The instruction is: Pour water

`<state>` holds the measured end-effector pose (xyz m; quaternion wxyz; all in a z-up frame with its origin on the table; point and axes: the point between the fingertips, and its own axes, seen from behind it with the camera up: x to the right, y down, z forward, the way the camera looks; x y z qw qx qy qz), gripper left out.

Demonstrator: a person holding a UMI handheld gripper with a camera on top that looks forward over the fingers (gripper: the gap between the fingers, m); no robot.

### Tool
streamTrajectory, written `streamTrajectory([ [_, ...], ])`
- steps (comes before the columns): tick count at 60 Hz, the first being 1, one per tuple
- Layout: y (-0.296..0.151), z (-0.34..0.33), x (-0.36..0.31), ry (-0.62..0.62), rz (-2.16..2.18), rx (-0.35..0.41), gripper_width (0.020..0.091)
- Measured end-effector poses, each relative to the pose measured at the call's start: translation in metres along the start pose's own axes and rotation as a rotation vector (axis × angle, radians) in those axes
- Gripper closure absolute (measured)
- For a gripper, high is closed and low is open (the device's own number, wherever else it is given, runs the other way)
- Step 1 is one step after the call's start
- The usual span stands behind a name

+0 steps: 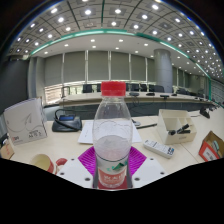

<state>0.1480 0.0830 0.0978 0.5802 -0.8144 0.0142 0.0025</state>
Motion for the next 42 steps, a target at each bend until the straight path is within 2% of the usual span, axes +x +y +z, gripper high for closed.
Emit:
streamTrajectory([
  [6, 0.027, 0.005, 0.004, 0.002, -0.031, -0.028, 0.0721],
  [7, 0.023, 0.005, 0.003, -0.001, -0.032, 0.002, 0.0722],
  [13, 0.023, 0.004, 0.001, 0.007, -0.035, 0.024, 0.0695],
  [17, 0.024, 0.004, 0.002, 0.012, -0.03, 0.028, 0.0602],
  [21, 0.028, 0.004, 0.005, 0.024, -0.027, 0.0, 0.0506],
  [25, 0.033, 0.0, 0.001, 0.017, -0.013, -0.041, 0.023],
  [28, 0.034, -0.006, 0.003, 0.023, 0.002, -0.062, 0.0272],
  [32, 0.031, -0.02, 0.002, 0.041, 0.011, -0.085, 0.0236],
  [42, 0.023, -0.08, -0.019, 0.063, 0.013, -0.145, 0.0248],
])
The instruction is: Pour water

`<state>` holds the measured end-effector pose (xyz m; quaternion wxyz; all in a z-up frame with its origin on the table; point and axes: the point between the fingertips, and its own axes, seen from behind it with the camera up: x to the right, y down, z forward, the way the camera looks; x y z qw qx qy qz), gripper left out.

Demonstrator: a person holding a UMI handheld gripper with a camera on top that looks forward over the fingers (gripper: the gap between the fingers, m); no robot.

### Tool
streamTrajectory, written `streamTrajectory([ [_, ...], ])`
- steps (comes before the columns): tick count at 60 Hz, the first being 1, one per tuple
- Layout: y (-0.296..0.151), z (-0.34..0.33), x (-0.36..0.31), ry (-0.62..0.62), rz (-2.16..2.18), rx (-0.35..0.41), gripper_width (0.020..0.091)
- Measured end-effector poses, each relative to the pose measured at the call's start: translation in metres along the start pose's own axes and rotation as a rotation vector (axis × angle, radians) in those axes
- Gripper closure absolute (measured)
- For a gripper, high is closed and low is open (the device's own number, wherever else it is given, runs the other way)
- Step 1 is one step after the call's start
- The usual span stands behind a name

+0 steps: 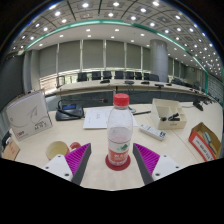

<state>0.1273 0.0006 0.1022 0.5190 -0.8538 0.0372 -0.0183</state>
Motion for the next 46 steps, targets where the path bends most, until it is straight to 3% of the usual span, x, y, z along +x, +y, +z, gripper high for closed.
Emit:
streamTrajectory([
  [20, 0.032, -0.201, -0.063, 0.028, -0.064, -0.156, 0.0245],
  [33, 0.051, -0.298, -0.094, 0.007, -0.132, -0.175, 0.0242],
  [46, 0.048, -0.337, -0.109, 0.001, -0.131, -0.151, 0.0244],
])
